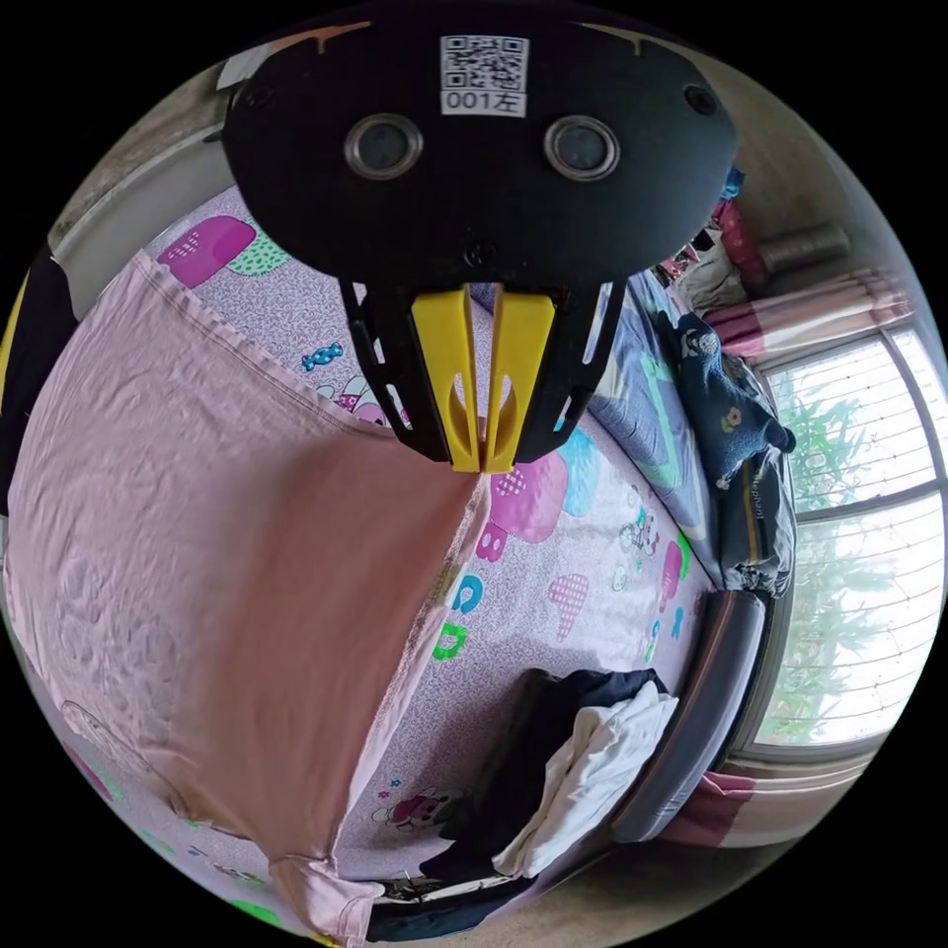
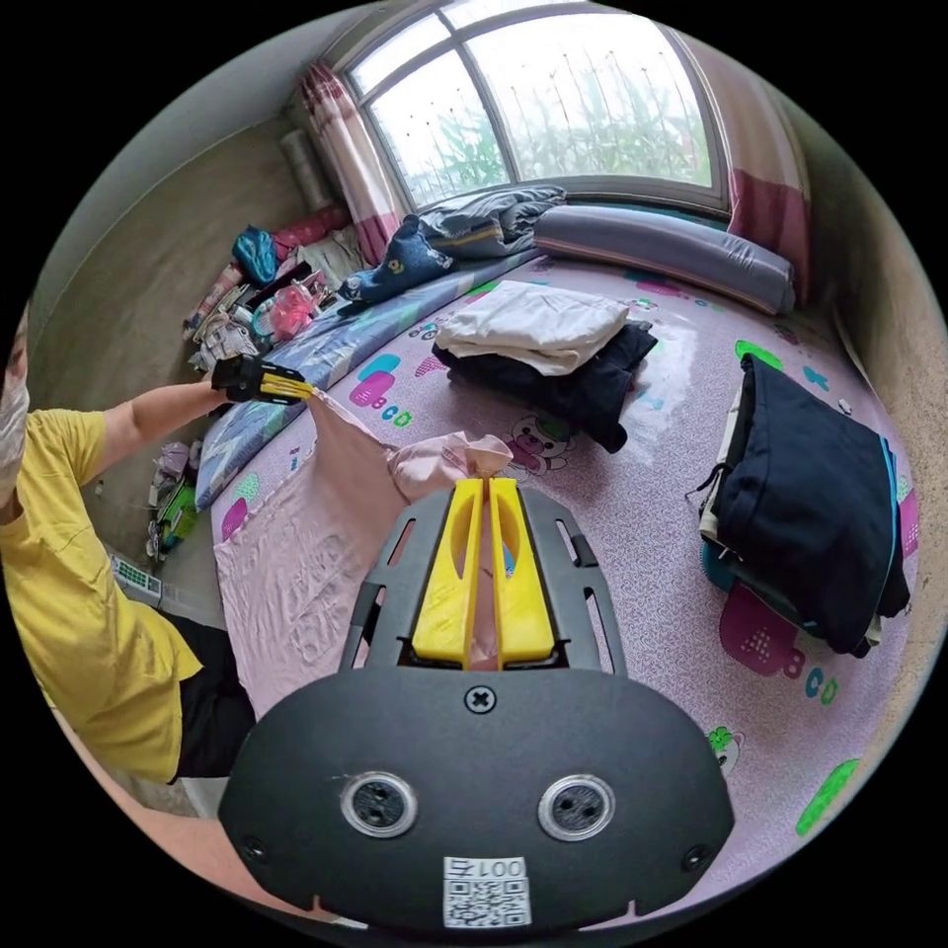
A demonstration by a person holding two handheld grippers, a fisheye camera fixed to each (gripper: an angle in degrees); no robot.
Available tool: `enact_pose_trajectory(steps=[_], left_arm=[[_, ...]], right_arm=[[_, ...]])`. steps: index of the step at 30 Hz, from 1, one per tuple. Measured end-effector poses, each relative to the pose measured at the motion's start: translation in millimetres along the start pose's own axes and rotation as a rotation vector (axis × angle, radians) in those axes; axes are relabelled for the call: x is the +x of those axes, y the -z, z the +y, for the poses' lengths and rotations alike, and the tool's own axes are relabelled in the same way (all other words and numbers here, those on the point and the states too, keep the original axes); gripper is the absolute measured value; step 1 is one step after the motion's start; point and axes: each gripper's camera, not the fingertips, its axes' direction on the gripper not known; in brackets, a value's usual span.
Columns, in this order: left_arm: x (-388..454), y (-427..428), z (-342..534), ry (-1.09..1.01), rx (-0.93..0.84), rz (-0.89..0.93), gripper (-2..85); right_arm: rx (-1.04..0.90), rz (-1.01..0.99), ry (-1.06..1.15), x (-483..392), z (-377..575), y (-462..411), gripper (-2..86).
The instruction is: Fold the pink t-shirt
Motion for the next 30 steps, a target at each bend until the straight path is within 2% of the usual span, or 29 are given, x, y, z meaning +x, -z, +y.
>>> enact_pose_trajectory(steps=[7,11,17,26,30], left_arm=[[17.5,29.2,23.3,0.017,0.100,-0.095,-1.2],[54.9,31.5,50.1,-0.071,0.139,-0.061,-1.2],[101.0,-34.3,55.7,-0.145,-0.006,0.014,-1.2],[74.3,-28.7,39.5,-0.132,0.013,0.033,-1.2],[54.4,-17.5,35.8,-0.116,0.018,0.035,-1.2]], right_arm=[[0.161,-0.035,0.118,-68.5,36.8,37.3,1.1],[0.022,-0.023,0.158,-115.2,96.3,17.9,1.1],[-0.258,-0.061,0.043,-117.6,156.4,-73.9,1.0],[-0.239,0.009,0.137,-136.1,134.8,-60.4,1.3],[-0.205,0.065,0.141,-115.1,107.8,-49.8,1.3]])
